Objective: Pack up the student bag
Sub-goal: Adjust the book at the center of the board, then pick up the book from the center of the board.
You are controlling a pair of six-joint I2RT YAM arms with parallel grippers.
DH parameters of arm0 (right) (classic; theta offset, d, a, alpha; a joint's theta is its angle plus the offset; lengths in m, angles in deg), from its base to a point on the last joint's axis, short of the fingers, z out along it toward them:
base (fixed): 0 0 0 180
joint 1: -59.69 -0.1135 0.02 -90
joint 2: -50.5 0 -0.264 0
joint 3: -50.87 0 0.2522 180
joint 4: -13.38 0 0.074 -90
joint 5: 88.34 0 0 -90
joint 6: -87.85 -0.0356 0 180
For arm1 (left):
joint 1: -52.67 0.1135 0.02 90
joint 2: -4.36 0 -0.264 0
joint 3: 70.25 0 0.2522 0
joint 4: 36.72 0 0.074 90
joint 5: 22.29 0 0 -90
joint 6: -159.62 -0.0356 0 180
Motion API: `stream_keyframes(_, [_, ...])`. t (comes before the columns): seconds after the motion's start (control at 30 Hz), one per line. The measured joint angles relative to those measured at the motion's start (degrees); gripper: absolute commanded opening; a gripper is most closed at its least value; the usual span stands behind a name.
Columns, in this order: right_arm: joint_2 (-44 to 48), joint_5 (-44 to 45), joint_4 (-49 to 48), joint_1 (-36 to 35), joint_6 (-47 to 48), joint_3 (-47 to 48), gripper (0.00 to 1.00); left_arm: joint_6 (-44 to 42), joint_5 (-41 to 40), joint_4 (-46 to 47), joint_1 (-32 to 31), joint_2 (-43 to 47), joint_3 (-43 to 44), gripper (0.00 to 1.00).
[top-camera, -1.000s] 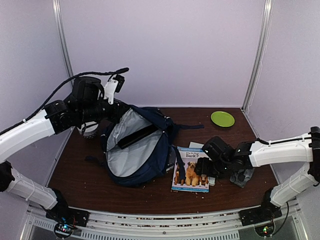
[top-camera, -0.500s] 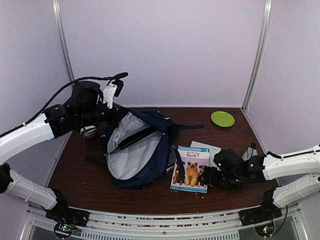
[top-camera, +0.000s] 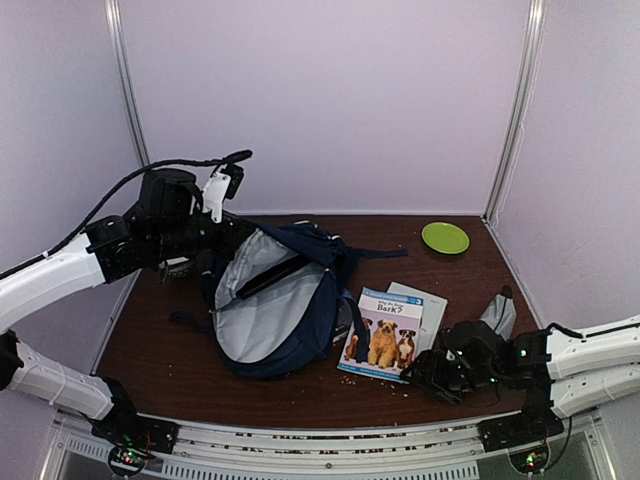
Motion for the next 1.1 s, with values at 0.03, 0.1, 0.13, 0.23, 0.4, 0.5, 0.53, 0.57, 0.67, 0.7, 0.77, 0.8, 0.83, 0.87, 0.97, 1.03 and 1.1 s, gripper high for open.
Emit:
stream_keyframes(0.03, [-0.61, 0.00, -0.94, -0.02, -0.48, -0.66, 0.75, 0.04, 0.02, 0.07, 0.00, 0.07, -0.09, 0.00])
stream_keyframes(0.1, [-2.27, 0.00, -3.87, -0.02, -1.66, -0.92, 0.74, 0.31, 0.13, 0.13, 0.00, 0.15, -0.17, 0.00])
stream_keyframes(0.13, [-3.76, 0.00, -5.75, -0.02, -2.19, -0.92, 0.74, 0.42, 0.20, 0.15, 0.00, 0.20, -0.17, 0.00])
stream_keyframes(0.23, [-6.60, 0.26, -10.91, -0.04, -4.07, -1.05, 0.73, 0.72, 0.33, 0.26, 0.00, 0.31, -0.17, 0.00])
stream_keyframes(0.4, [-9.05, 1.57, -20.02, -0.15, -8.44, -3.45, 0.67, 1.25, 0.35, 0.28, 0.00, 0.46, -0.17, 0.00])
stream_keyframes(0.5, [-9.94, 2.95, -23.54, -0.44, -10.56, -4.63, 0.63, 1.33, 0.33, 0.28, 0.00, 0.70, -0.17, 0.00])
stream_keyframes(0.53, [-10.14, 3.21, -24.50, -0.50, -11.08, -5.03, 0.62, 1.40, 0.33, 0.28, 0.00, 0.72, -0.17, 0.00])
stream_keyframes(0.57, [-10.49, 3.85, -25.79, -0.59, -12.00, -5.49, 0.60, 1.49, 0.33, 0.28, 0.00, 0.72, -0.17, 0.00])
stream_keyframes(0.67, [-11.54, 4.79, -28.28, -0.68, -13.20, -6.21, 0.56, 1.55, 0.33, 0.28, 0.00, 0.72, -0.17, 0.00])
stream_keyframes(0.7, [-12.09, 5.16, -29.05, -0.68, -13.64, -6.23, 0.55, 1.60, 0.33, 0.28, 0.00, 0.72, -0.17, 0.00])
stream_keyframes(0.77, [-13.00, 5.62, -30.08, -0.70, -14.38, -6.23, 0.52, 1.68, 0.28, 0.28, 0.00, 0.72, -0.17, 0.00])
stream_keyframes(0.8, [-13.31, 5.81, -30.45, -0.72, -14.60, -6.23, 0.50, 1.68, 0.26, 0.28, 0.00, 0.72, -0.17, 0.00])
stream_keyframes(0.83, [-13.68, 6.21, -30.75, -0.74, -14.86, -6.23, 0.48, 1.70, 0.20, 0.28, 0.00, 0.72, -0.17, 0.00])
stream_keyframes(0.87, [-13.86, 6.51, -30.97, -0.74, -15.02, -6.25, 0.45, 1.70, 0.13, 0.28, 0.00, 0.72, -0.17, 0.00])
stream_keyframes(0.97, [-14.21, 7.48, -31.71, -0.79, -15.69, -6.80, 0.35, 1.73, 0.00, 0.28, 0.00, 0.72, -0.17, 0.00])
stream_keyframes(1.03, [-14.21, 8.15, -32.24, -0.81, -15.98, -7.45, 0.28, 1.73, -0.07, 0.28, 0.00, 0.72, -0.17, 0.00])
stream_keyframes(1.1, [-14.10, 8.61, -32.24, -0.85, -15.69, -7.78, 0.23, 1.77, -0.07, 0.28, 0.00, 0.72, -0.17, 0.00])
